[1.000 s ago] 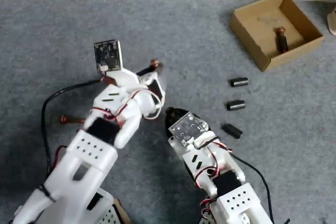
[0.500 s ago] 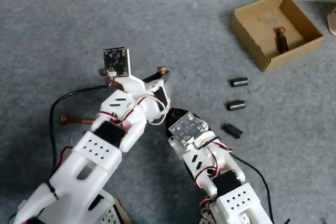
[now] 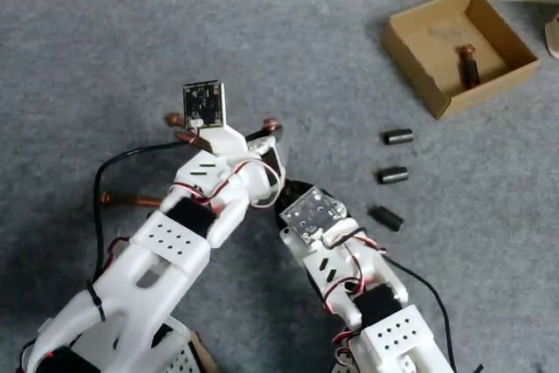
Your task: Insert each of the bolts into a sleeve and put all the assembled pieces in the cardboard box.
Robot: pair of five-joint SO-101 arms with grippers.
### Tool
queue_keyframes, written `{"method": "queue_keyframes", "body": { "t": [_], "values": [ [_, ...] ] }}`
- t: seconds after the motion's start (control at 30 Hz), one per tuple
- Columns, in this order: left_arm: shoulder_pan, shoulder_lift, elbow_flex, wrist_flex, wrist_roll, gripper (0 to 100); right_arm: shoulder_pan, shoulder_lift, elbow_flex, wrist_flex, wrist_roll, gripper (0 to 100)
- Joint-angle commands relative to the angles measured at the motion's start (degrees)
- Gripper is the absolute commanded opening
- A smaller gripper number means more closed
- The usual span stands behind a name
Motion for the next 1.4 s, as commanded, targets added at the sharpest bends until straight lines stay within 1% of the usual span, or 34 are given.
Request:
{"method": "queue_keyframes", "body": {
  "t": [0.0,0.4,0.57,0.7,0.77,0.93,1.1,1.27,1.37],
  "values": [
    [0.75,-0.31,-0.75,-1.85,-0.62,1,0.48,-1.1,6.55,-1.54,0.35,0.5],
    [1.36,-0.75,0.66,-1.41,-0.53,1,1.01,-0.92,6.2,-1.63,0.26,0.5],
    [4.0,-0.84,2.33,-1.32,-0.62,1,4.44,-0.92,6.11,-1.63,0.26,0.5],
    [4.7,-0.84,2.42,-1.32,-3.87,1,4.97,-0.92,6.11,-1.63,0.26,0.5],
    [4.62,-0.84,2.51,-1.32,-4.31,1,4.97,-0.92,6.11,-1.63,0.26,0.5],
    [4.7,-0.84,2.24,2.02,-4.31,1,5.14,-0.92,6.11,-1.63,0.53,0.5],
    [4.7,-0.84,2.33,4.04,-4.4,1,8.48,-0.92,6.11,-1.71,0.62,0.5],
    [4.7,-0.84,2.51,4.48,-4.4,1,8.66,-1.1,6.02,-1.71,0.44,0.5],
    [4.7,-0.84,2.42,6.33,-4.48,1,8.75,-1.19,6.02,-1.71,0.44,0.5]
  ]
}}
